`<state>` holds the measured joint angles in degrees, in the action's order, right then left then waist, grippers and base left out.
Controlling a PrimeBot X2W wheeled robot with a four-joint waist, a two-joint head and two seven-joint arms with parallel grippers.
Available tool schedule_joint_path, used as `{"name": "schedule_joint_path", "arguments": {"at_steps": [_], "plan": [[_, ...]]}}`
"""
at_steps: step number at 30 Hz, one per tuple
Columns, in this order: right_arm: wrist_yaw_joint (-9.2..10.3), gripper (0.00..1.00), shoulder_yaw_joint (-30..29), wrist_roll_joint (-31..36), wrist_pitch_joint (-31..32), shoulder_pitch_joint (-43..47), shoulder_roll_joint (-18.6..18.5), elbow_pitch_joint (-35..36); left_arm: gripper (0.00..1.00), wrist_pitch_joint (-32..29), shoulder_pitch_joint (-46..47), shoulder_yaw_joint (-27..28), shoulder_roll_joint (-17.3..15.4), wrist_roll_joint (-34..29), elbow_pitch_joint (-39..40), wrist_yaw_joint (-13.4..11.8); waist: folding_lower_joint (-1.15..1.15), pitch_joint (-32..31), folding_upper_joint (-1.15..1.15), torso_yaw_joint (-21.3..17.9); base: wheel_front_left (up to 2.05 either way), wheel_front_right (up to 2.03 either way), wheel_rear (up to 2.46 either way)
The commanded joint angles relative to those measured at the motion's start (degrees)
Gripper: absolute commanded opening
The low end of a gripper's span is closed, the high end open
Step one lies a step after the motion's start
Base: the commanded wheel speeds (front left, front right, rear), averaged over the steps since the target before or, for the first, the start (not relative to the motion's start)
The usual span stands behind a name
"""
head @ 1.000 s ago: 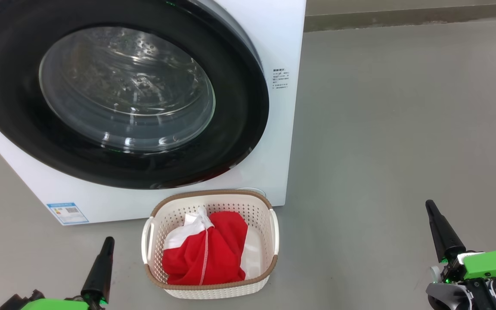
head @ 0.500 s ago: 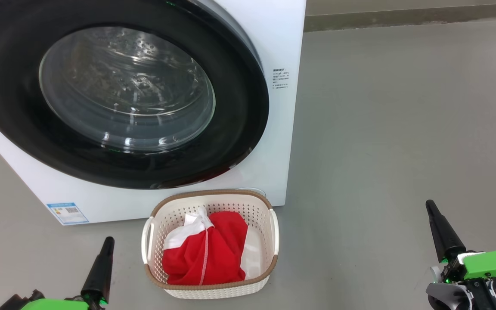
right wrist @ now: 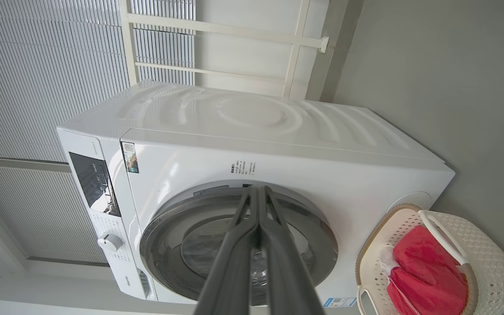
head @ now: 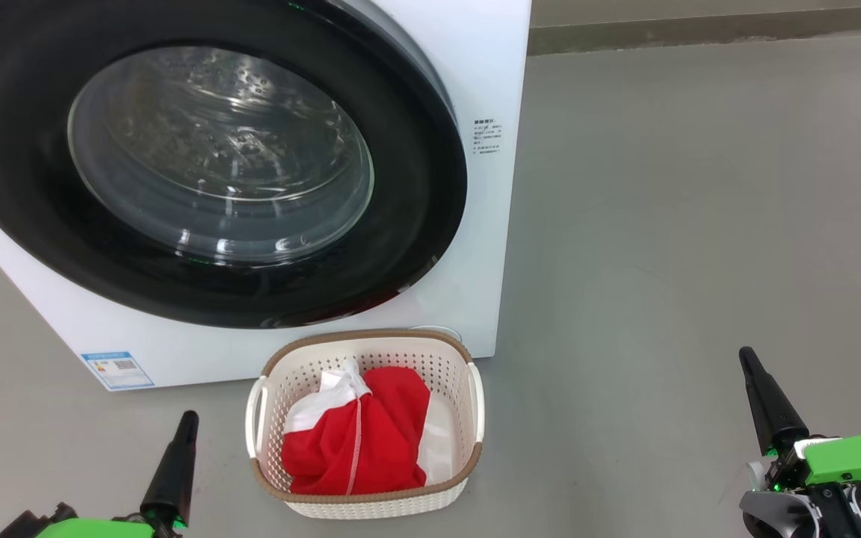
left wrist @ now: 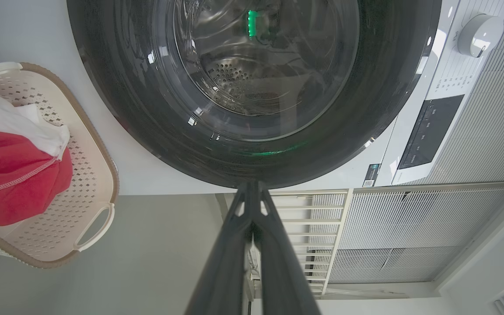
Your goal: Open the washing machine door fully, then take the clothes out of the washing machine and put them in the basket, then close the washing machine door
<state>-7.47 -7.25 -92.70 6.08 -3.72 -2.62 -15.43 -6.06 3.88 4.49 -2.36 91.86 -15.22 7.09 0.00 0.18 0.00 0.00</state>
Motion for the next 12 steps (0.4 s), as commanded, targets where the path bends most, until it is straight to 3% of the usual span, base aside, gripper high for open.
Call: {"name": "schedule_joint_path", "arguments": {"at_steps": [1, 12], "plan": [[-0.02, 0.0, 0.82, 0.46, 0.33, -2.46, -0.37, 1.41, 0.0, -0.46, 2.31, 2.07, -0.54, 0.27, 1.19, 0.4, 0.0, 0.0, 0.0, 0.0, 0.0, 0.0, 0.0], [-0.02, 0.0, 0.79, 0.48, 0.35, -2.46, -0.35, 1.41, 0.0, -0.46, 2.31, 2.08, -0.54, 0.26, 1.19, 0.4, 0.0, 0.0, 0.0, 0.0, 0.0, 0.0, 0.0]]}}
